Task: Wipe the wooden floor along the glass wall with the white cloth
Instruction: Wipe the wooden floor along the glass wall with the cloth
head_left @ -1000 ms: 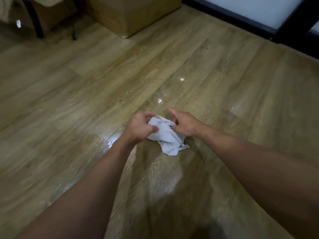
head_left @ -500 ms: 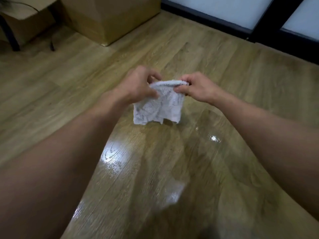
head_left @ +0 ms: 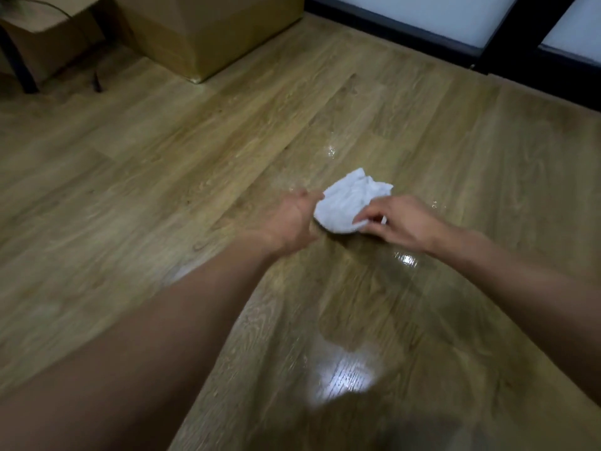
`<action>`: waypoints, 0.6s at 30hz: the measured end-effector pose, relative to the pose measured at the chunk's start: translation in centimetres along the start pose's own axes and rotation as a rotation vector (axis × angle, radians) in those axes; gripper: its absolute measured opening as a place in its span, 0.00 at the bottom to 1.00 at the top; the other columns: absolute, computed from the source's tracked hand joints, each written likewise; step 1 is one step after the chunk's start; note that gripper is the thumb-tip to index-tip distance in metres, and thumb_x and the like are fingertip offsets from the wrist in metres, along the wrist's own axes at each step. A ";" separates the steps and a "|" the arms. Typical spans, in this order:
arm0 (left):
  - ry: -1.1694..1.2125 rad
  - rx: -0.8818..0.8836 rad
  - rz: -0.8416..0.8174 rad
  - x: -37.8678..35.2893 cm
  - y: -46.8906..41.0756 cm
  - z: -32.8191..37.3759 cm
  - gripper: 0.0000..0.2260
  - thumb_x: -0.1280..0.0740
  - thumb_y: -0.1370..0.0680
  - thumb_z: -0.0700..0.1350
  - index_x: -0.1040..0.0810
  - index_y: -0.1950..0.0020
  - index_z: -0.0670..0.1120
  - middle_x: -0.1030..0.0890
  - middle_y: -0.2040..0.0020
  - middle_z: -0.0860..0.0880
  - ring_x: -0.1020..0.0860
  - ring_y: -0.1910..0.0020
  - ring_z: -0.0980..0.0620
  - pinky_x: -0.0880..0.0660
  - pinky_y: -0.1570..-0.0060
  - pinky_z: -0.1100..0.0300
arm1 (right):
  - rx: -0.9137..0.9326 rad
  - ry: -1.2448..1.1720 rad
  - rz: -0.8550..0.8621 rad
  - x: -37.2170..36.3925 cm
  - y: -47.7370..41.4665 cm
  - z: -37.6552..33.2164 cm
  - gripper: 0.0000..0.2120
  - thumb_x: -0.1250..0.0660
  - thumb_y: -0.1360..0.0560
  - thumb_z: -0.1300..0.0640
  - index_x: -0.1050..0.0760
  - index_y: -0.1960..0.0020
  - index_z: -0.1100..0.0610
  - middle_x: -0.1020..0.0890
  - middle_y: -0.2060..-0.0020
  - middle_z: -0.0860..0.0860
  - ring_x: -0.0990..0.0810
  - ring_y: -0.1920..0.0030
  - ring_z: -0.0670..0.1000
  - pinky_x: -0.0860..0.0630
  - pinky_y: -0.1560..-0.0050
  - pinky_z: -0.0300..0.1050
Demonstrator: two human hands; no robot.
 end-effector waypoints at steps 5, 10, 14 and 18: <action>-0.161 0.004 -0.096 -5.0 0.2 2.0 0.37 0.27 0.29 0.52 0.42 0.25 0.51 0.38 0.28 0.47 0.34 0.33 0.42 0.32 0.36 0.48 | -0.242 -0.556 0.000 -0.5 1.6 3.6 0.06 0.28 0.28 0.57 0.17 0.52 0.51 0.15 0.64 0.48 0.22 0.65 0.40 0.28 0.60 0.31; -0.117 -0.118 0.098 -2.8 0.0 4.4 0.09 0.39 0.25 0.43 0.28 0.45 0.47 0.23 0.45 0.46 0.26 0.45 0.44 0.37 0.53 0.56 | -0.354 -0.792 -0.189 -2.1 4.4 5.8 0.08 0.29 0.30 0.64 0.16 0.59 0.52 0.19 0.71 0.43 0.23 0.68 0.38 0.27 0.66 0.32; -0.057 -0.278 0.069 -3.2 2.3 7.0 0.06 0.38 0.25 0.46 0.29 0.49 0.47 0.23 0.61 0.47 0.27 0.61 0.44 0.43 0.63 0.57 | -0.488 -0.948 -0.431 -6.1 8.0 7.2 0.09 0.32 0.29 0.67 0.18 0.60 0.54 0.25 0.68 0.53 0.26 0.68 0.44 0.27 0.66 0.35; 0.339 -0.061 -0.106 -4.2 1.8 4.5 0.07 0.34 0.26 0.39 0.19 0.51 0.46 0.24 0.66 0.52 0.27 0.63 0.51 0.32 0.64 0.65 | -0.572 -1.134 -0.323 -6.7 8.6 8.5 0.07 0.32 0.27 0.66 0.19 0.57 0.55 0.23 0.65 0.53 0.24 0.66 0.46 0.24 0.65 0.38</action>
Point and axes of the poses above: each hand's wrist, its own y-axis away from the middle knuckle, its own x-axis out of the back of the hand, z = x × y, the point moved 10 cm from there along -y, towards the middle knuckle
